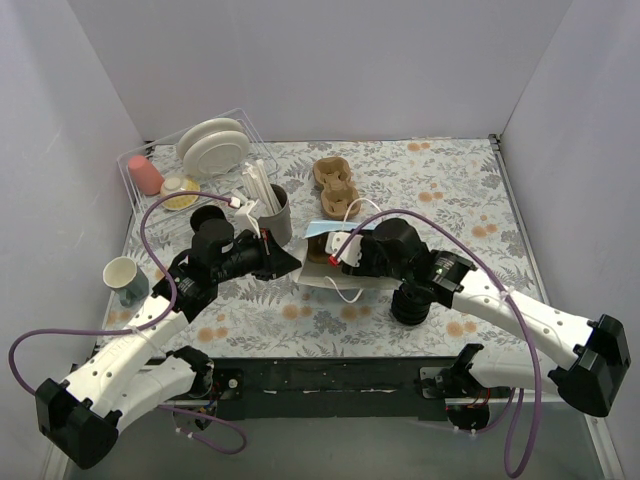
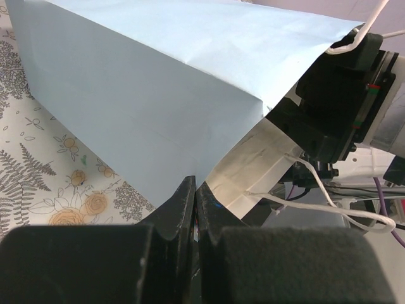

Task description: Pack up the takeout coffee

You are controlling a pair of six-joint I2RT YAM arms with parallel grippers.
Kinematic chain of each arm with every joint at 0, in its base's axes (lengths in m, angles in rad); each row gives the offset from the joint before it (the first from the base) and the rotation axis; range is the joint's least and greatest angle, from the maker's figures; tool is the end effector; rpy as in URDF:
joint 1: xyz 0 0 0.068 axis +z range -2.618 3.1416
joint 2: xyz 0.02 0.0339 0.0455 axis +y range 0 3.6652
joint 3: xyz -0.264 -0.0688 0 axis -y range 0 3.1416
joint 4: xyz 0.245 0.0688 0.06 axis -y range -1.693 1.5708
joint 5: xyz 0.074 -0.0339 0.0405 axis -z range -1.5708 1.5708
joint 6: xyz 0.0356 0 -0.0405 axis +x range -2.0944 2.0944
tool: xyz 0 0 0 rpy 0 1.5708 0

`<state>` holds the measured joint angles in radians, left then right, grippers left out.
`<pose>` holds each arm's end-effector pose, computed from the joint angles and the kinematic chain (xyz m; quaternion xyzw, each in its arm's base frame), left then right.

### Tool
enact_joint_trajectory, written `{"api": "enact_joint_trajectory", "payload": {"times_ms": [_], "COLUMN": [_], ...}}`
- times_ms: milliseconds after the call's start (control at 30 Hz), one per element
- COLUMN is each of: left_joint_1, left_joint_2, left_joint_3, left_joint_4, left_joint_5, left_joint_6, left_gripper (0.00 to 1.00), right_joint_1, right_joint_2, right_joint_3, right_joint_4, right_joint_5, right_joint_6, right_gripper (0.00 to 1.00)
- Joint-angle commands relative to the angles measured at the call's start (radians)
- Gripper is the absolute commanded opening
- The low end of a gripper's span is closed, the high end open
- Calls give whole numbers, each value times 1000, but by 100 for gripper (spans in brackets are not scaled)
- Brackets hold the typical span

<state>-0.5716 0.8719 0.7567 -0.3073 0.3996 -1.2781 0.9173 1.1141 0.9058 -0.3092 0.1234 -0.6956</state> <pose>0.1589 -0.1187 0.3033 -0.1836 0.8094 -0.5254 0.1874 0.1559 0.1964 0.3044 -0.6014 0.6195 0.0025 0.5045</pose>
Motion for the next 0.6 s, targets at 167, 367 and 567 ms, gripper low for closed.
{"api": "enact_joint_trajectory", "payload": {"times_ms": [167, 367, 567], "left_joint_1": [-4, -4, -4], "left_joint_2": [-4, -4, -8], "left_joint_3": [26, 26, 29], "left_joint_4": [-23, -36, -47], "left_joint_5": [-10, -5, -7], "left_joint_6": [13, 6, 2], "left_gripper": [0, 0, 0], "right_joint_1": [-1, -3, -3], "right_joint_2": [46, 61, 55], "right_joint_3": [24, -21, -80], "right_joint_4": [87, 150, 157], "right_joint_5": [-2, 42, 73], "right_joint_6": [7, -4, -4], "right_gripper": [41, 41, 39]}}
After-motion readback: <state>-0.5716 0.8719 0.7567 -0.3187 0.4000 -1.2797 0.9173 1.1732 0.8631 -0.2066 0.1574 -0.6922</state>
